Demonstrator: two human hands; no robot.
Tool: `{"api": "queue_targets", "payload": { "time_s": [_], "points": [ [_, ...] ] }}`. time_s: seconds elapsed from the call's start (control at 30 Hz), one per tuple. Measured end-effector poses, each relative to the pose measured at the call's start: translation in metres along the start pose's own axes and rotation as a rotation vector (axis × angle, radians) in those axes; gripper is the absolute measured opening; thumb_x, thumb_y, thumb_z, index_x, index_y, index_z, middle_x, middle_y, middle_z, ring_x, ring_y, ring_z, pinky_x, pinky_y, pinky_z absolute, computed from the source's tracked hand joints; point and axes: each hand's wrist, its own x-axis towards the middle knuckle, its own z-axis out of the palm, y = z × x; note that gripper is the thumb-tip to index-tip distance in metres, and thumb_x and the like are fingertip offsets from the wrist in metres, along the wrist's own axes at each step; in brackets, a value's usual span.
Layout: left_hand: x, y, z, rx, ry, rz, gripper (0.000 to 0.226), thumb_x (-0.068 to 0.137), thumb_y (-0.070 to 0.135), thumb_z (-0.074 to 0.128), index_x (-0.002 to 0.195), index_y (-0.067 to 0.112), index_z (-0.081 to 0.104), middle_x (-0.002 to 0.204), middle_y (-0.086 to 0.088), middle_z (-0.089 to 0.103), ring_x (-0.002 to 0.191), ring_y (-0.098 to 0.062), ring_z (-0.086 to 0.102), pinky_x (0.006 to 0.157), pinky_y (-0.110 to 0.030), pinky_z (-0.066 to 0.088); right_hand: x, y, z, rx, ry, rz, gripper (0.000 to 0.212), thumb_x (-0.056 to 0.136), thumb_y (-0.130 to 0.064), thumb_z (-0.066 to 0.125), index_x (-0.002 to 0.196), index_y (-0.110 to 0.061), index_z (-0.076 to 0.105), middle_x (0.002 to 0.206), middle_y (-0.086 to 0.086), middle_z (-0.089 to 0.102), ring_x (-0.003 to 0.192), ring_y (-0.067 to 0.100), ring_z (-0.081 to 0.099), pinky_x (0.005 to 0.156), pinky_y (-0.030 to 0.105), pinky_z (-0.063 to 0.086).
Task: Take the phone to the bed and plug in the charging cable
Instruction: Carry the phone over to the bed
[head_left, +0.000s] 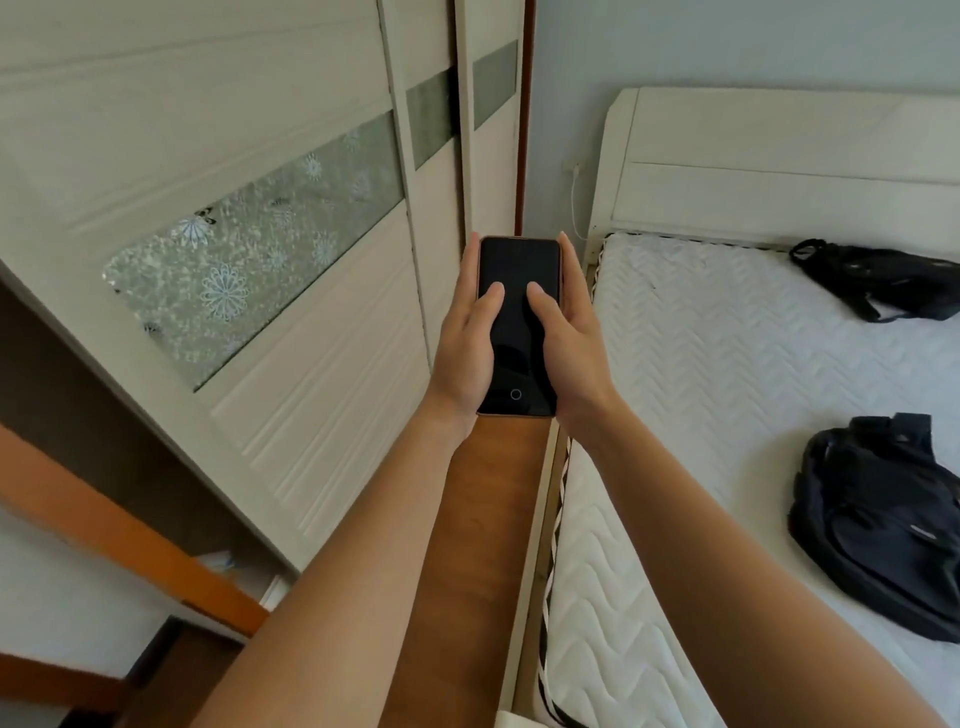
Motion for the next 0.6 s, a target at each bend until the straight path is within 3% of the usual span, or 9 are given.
{"api": "queue_targets", "payload": {
  "time_s": [0.1, 0.3, 0.53, 0.6],
  "points": [
    [0.025, -0.007, -0.022, -0.030, -0.035, 0.003, 0.054, 0.114, 0.030, 0.037, 0.163, 0.047, 0.021, 0.166, 0.007, 0.041, 0.148, -0.016, 0.050, 0.124, -0.052, 0.044, 0.019, 0.006, 0.021, -0.029, 0.037, -0.003, 0.062, 0.100, -0.039, 0.054, 0.155, -0.056, 0.030, 0.147, -0.012, 0.057, 0.127, 0.012, 0.065, 0.100, 0.035, 0.062],
    [0.070, -0.011, -0.070, -0.055, -0.171, 0.022, 0.058, 0.111, 0.033, 0.038, 0.164, 0.044, 0.018, 0.174, 0.005, 0.030, 0.159, -0.020, 0.036, 0.130, -0.053, 0.032, 0.046, 0.013, 0.069, -0.038, 0.171, -0.027, 0.062, 0.102, -0.035, 0.054, 0.156, -0.054, 0.031, 0.148, -0.006, 0.057, 0.128, 0.018, 0.066, 0.103, 0.045, 0.061],
    [0.105, -0.023, -0.104, -0.099, -0.265, -0.004, 0.056, 0.111, 0.034, 0.038, 0.163, 0.046, 0.020, 0.168, 0.010, 0.039, 0.150, -0.011, 0.047, 0.126, -0.046, 0.041, 0.064, 0.022, 0.106, -0.058, 0.260, -0.015, 0.061, 0.106, -0.030, 0.052, 0.160, -0.047, 0.028, 0.155, -0.003, 0.053, 0.136, 0.022, 0.061, 0.109, 0.050, 0.056],
    [0.112, -0.031, -0.106, -0.107, -0.288, -0.001, 0.056, 0.111, 0.033, 0.038, 0.164, 0.045, 0.019, 0.168, 0.012, 0.037, 0.150, -0.008, 0.046, 0.124, -0.038, 0.043, 0.067, 0.026, 0.107, -0.061, 0.281, -0.014, 0.060, 0.108, -0.027, 0.050, 0.161, -0.045, 0.028, 0.159, -0.001, 0.050, 0.142, 0.025, 0.056, 0.114, 0.053, 0.051]
  ]
}}
